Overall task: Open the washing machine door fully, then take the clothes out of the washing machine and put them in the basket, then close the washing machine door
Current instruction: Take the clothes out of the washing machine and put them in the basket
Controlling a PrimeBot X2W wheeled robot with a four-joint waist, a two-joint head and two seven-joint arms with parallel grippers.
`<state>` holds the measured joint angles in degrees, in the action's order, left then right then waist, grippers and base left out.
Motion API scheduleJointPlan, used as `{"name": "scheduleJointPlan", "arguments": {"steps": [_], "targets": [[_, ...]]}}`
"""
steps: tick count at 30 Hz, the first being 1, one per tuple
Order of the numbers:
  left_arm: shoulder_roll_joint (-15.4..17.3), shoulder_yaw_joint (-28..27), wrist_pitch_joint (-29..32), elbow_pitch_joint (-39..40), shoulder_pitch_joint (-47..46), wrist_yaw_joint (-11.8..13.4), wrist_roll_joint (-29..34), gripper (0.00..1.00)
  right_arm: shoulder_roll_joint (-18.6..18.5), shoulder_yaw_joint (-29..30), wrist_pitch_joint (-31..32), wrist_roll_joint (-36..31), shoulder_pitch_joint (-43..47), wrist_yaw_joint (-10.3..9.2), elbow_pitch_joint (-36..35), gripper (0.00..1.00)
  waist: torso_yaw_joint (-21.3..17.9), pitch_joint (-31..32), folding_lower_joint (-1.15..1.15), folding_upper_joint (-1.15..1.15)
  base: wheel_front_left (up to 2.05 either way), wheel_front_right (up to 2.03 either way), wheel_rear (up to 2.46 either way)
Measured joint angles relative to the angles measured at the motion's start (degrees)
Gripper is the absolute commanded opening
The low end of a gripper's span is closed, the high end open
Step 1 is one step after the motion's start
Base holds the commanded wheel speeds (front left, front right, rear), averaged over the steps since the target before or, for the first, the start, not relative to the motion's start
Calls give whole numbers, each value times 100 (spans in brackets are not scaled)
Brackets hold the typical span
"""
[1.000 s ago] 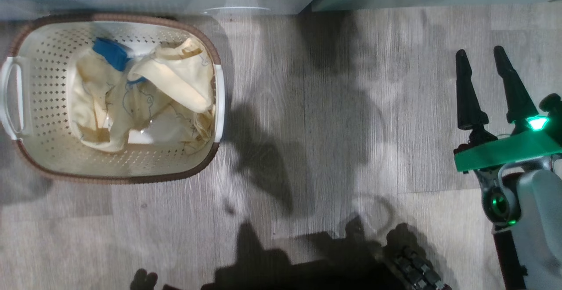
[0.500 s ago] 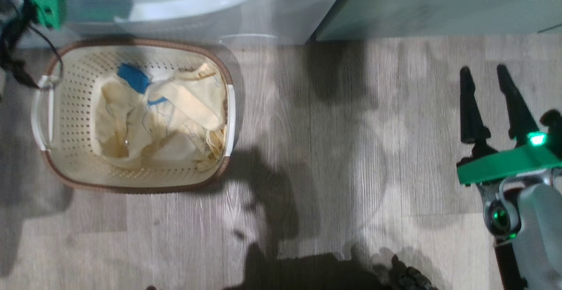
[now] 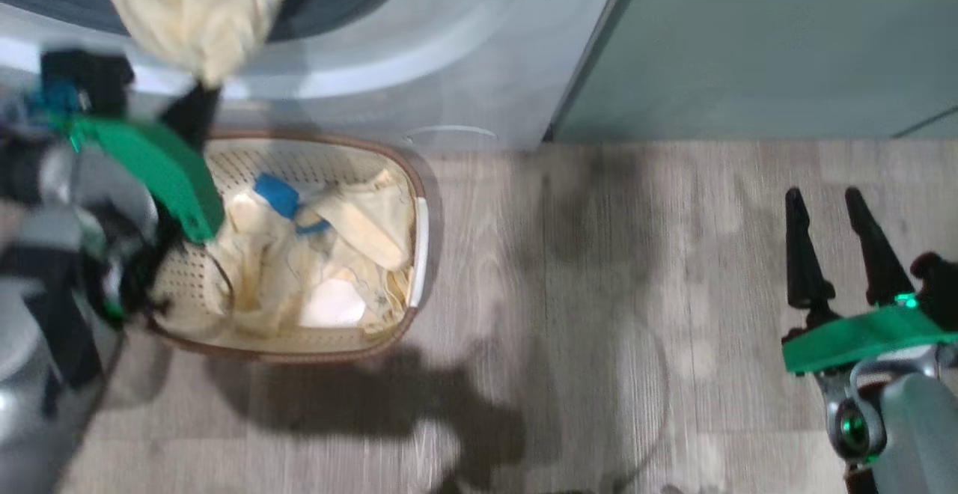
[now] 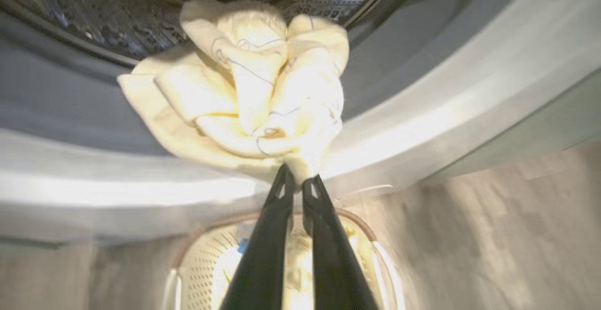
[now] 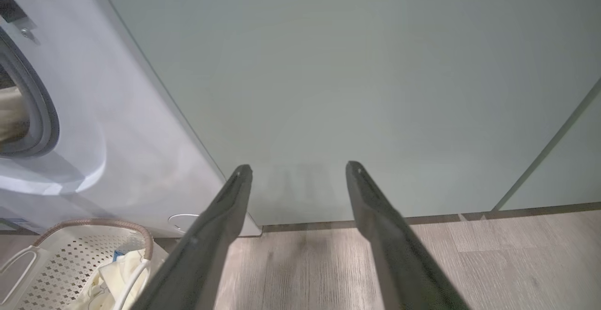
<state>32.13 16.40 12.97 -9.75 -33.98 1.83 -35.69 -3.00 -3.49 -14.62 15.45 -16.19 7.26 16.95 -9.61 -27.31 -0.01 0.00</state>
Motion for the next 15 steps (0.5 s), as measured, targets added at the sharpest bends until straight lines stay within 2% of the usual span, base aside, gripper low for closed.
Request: {"name": "scheduleJointPlan", "arguments": {"steps": [8, 11, 15], "targets": [[-302, -68, -224, 698, 1534, 387, -292, 0, -29, 62, 0, -41, 304, 0, 42, 100, 181, 504, 0, 0, 0, 0, 0], [-422, 22, -311, 668, 1890, 449, -361, 0, -35, 59, 0, -41, 318, 0, 66, 100, 238, 609, 0, 0, 0, 0, 0], [-522, 79, -452, 232, 2031, 470, -363, 0, -52, 55, 0, -40, 319, 0, 56, 100, 272, 647, 0, 0, 0, 0, 0]]}}
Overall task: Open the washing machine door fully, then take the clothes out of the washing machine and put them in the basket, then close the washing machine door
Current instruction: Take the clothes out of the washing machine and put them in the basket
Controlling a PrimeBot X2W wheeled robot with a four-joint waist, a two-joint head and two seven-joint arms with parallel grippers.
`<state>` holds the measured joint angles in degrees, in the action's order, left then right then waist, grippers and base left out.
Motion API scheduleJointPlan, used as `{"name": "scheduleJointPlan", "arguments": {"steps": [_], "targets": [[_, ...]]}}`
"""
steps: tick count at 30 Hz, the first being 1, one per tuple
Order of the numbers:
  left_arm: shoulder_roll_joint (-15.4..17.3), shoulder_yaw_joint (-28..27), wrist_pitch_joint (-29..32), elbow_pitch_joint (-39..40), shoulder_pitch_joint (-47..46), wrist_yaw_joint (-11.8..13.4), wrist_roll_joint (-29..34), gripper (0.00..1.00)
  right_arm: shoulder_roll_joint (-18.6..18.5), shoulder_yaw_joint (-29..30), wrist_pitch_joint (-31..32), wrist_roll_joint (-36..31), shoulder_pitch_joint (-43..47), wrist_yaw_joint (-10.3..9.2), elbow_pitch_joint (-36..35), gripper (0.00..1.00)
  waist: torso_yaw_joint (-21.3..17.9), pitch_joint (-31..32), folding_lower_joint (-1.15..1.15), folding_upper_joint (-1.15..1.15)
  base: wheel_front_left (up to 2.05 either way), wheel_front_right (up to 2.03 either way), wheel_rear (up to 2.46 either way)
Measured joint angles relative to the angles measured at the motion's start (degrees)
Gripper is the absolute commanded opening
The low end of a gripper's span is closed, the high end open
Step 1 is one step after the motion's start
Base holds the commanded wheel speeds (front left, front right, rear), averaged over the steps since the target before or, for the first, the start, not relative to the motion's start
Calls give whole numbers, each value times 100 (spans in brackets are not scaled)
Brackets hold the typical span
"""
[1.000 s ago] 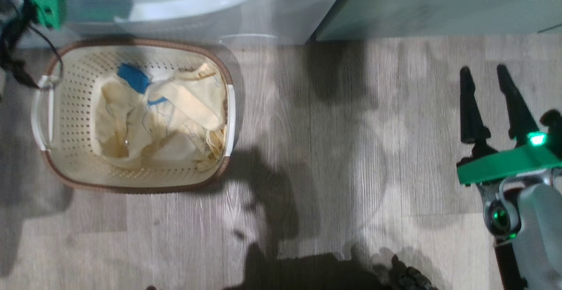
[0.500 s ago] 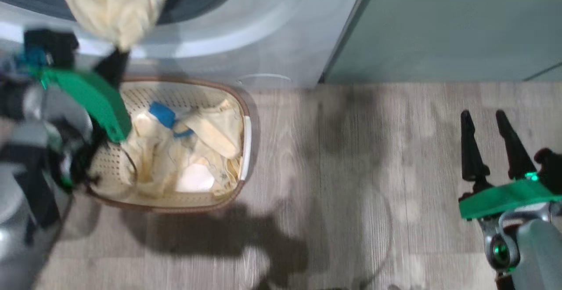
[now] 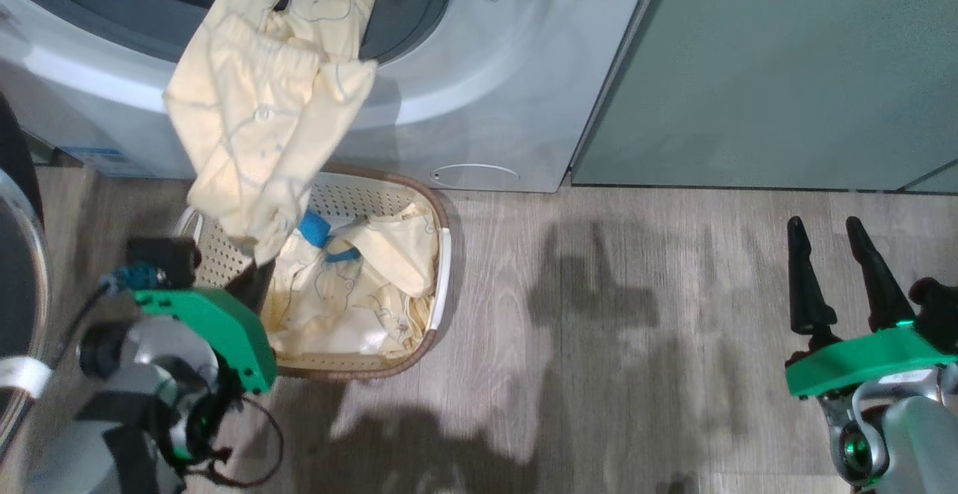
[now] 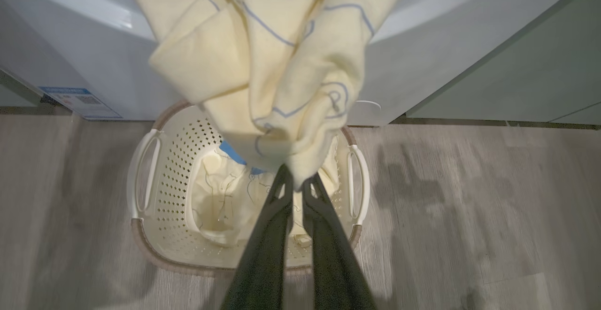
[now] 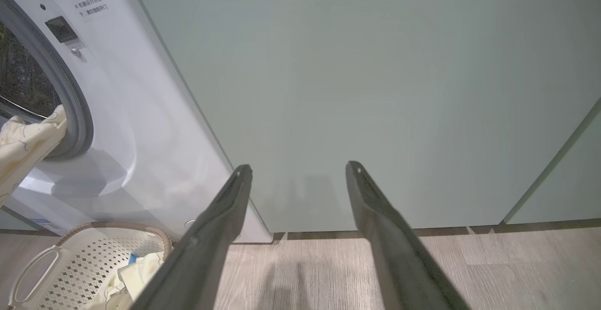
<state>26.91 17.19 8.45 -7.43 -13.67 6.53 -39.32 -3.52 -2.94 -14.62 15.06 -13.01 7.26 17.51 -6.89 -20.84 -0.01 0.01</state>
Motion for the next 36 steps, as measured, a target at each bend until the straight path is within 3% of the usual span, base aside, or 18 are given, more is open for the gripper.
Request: {"name": "scheduleJointPlan", "arguments": {"steps": [4, 8, 20, 26, 36], "targets": [[-225, 152, -179, -847, -10, -86, 9, 0, -27, -12, 0, 1, 0, 0, -11, 100, -21, -41, 1, 0, 0, 0, 0], [-367, 370, -301, -2224, -232, -296, 188, 0, -35, -65, 0, 1, -8, 0, -30, 100, -114, -155, 1, 0, 0, 0, 0], [-993, 687, -615, -4684, -1804, -853, 288, 0, -40, -75, 0, 0, -96, 0, -124, 100, -306, -677, 2, 0, 0, 0, 0], [-1148, 754, -653, -5648, -2441, -1069, 298, 0, -41, -100, 0, -1, -389, 0, -179, 100, -415, -1020, 2, 0, 0, 0, 0], [-1212, 915, -886, -6380, -2808, -1244, 402, 0, -38, -104, 0, -1, -499, 0, -205, 100, -576, -1378, 2, 0, 0, 0, 0]]}}
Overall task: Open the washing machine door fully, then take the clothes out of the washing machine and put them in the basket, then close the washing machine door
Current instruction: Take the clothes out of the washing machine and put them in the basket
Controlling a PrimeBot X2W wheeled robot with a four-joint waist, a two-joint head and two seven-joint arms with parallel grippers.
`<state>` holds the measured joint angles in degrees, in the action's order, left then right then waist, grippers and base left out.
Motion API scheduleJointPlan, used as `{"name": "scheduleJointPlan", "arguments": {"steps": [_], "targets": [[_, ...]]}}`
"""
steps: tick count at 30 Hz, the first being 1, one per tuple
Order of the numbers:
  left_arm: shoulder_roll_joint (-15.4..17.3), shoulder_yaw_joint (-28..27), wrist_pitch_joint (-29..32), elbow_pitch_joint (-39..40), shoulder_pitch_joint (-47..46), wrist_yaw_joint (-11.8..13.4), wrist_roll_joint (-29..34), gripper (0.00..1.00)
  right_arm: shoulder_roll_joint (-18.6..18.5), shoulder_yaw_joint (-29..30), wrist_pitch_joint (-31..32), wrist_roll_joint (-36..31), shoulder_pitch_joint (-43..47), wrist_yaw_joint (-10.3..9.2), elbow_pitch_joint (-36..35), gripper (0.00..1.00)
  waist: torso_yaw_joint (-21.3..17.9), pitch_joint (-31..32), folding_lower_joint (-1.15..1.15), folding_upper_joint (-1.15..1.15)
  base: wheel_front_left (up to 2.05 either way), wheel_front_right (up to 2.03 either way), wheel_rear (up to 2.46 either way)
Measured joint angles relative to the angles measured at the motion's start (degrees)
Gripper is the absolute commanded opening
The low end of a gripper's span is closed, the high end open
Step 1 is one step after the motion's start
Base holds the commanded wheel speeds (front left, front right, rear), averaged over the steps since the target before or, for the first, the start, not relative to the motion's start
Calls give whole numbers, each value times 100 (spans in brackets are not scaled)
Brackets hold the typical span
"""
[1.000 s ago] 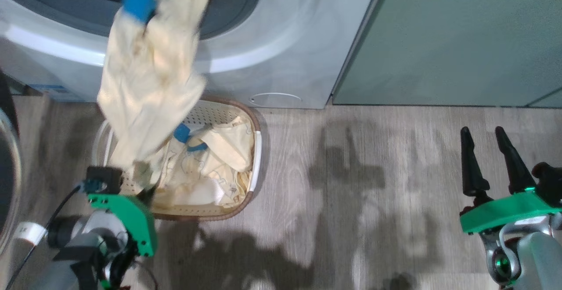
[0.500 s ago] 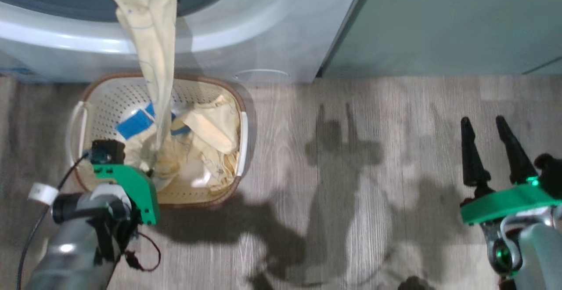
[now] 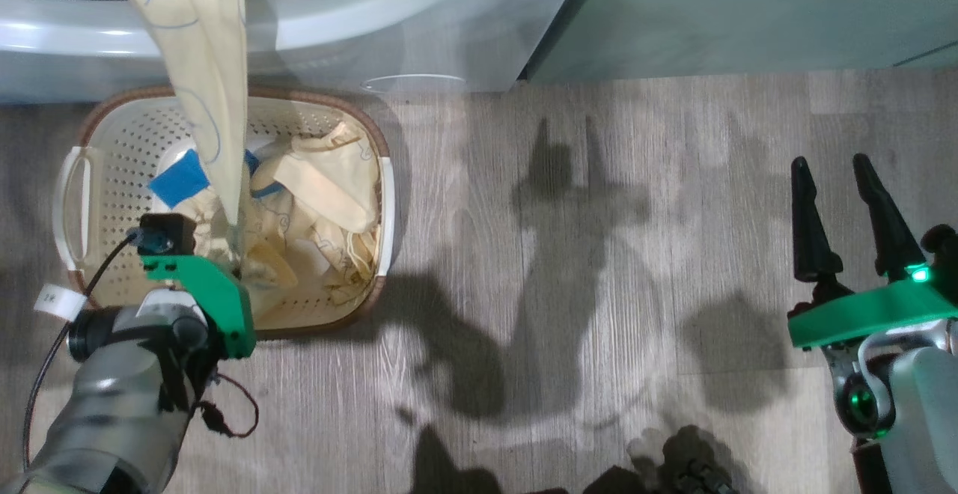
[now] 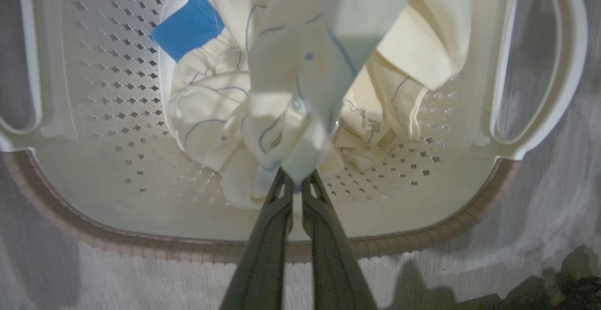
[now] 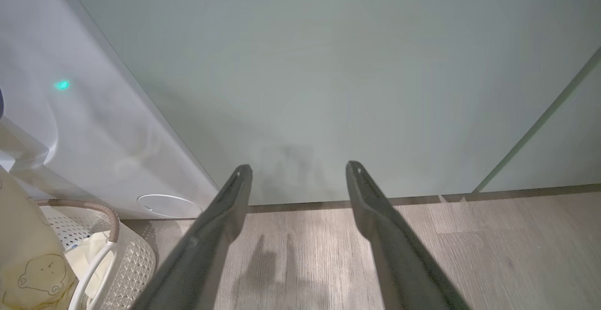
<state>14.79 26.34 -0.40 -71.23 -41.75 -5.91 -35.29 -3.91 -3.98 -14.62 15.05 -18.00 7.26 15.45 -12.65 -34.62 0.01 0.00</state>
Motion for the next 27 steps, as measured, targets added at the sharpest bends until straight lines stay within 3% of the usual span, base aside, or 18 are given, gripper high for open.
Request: {"name": "scheduleJointPlan", "arguments": {"steps": [3, 4, 5, 7, 8, 9, 10, 20, 27], "targets": [[-24, -9, -316, -54, -66, 0, -1, 0, 3, 2, 0, 0, -45, 0, -1, 100, -5, -34, 0, 0, 0, 0, 0], [-30, -11, -415, -69, -77, -1, -1, 7, 4, 3, 0, 0, -45, 0, 0, 100, -2, -31, 0, 0, 0, 0, 0], [-34, -11, -513, -90, -79, -5, -1, 21, 4, 3, 0, 0, -44, 0, 2, 100, 1, -22, 0, 0, 0, 0, 0], [-57, -8, -628, -140, -78, -19, -1, 35, 5, 3, 0, 0, -44, 0, 9, 100, 11, 13, -1, 0, 0, 0, 0], [-70, -10, -715, -152, -77, -51, -5, 45, 5, 3, 0, 0, -44, 0, 12, 100, 18, 39, -1, 0, 0, 0, 0], [-79, -10, -812, -153, -78, -52, -19, 78, 8, 3, 0, 0, -44, 0, 12, 100, 26, 68, -1, 0, 0, 0, 0], [-80, -11, -898, -154, -79, -53, -32, 100, 9, 3, 0, 0, -43, 0, 14, 100, 33, 97, -1, 0, 0, 0, 0], [-37, -245, -1382, 191, -193, -55, -118, 100, 9, 10, 0, 0, 0, 0, 62, 100, 133, 407, -1, 0, 0, 0, 0], [159, -1150, -1419, 2067, 36, 264, 97, 100, 9, 15, 0, 0, 43, 0, 82, 100, 225, 666, -1, 0, 0, 0, 0]]}}
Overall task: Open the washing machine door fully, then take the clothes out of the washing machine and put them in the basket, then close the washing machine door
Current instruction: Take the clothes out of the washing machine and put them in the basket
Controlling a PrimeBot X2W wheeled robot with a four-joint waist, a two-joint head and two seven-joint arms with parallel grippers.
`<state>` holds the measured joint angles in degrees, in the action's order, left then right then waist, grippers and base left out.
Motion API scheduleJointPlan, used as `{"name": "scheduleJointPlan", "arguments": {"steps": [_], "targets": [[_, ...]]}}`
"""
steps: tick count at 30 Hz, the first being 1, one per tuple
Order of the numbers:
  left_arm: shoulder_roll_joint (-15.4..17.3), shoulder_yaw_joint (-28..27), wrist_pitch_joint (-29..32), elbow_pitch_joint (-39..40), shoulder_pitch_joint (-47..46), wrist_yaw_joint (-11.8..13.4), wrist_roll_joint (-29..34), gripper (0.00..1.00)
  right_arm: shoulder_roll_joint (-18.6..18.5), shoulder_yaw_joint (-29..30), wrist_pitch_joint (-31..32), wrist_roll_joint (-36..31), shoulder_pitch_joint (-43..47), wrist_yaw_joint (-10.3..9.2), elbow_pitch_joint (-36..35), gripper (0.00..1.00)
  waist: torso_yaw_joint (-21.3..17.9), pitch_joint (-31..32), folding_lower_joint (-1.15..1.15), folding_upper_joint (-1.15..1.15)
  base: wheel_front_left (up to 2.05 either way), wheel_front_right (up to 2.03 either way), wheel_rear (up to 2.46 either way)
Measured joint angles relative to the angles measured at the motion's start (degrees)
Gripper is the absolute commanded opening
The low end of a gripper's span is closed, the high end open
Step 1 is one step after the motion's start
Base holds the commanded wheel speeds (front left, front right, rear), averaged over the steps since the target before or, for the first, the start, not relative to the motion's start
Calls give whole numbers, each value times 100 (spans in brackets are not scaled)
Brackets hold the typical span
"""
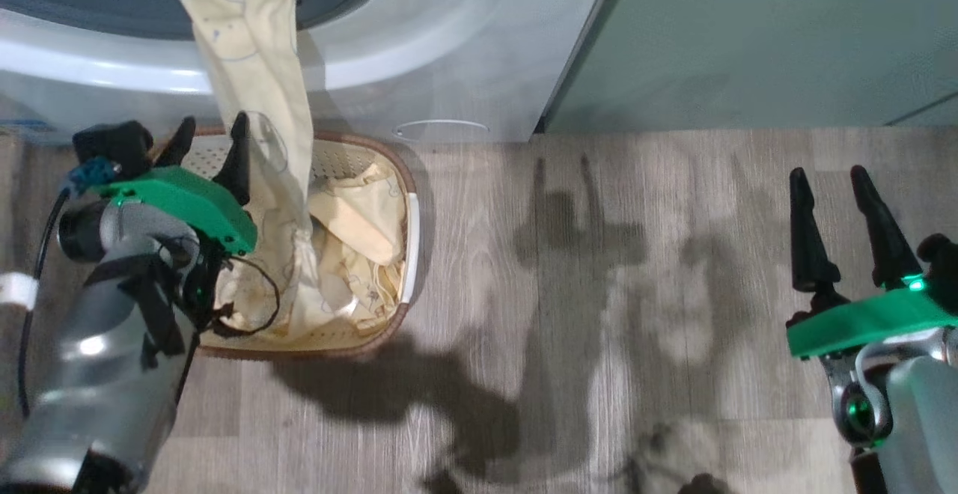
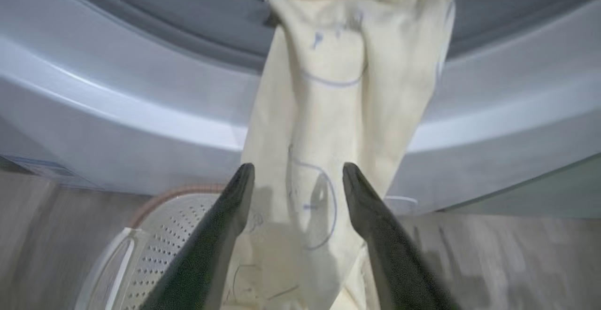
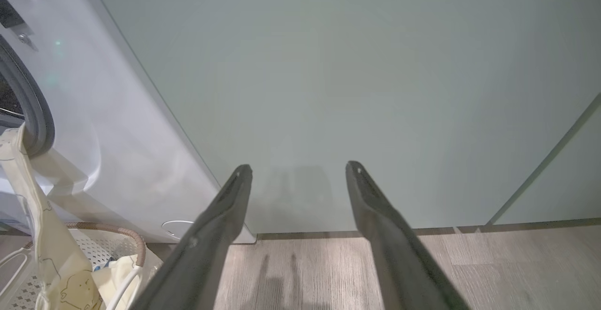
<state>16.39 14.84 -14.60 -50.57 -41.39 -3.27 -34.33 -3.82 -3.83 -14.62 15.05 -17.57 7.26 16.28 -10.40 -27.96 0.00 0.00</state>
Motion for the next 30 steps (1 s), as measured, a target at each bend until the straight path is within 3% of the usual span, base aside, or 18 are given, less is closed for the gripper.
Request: {"name": "scheduleJointPlan", "arguments": {"steps": [14, 24, 30], "targets": [[-238, -1463, -4, 2889, 2195, 279, 824, 100, 1, 18, 0, 2, 387, 0, 36, 100, 72, 508, -1, 0, 0, 0, 0], [-299, -1584, 2, 3615, 2861, 353, 937, 100, 2, 22, 0, 3, 450, 0, 33, 100, 85, 630, -1, 0, 0, 0, 0], [-285, -1478, 399, 3907, 2849, 446, 964, 100, 3, 19, 0, 9, 450, 0, 30, 100, 71, 601, 0, 0, 0, 0, 0]]}}
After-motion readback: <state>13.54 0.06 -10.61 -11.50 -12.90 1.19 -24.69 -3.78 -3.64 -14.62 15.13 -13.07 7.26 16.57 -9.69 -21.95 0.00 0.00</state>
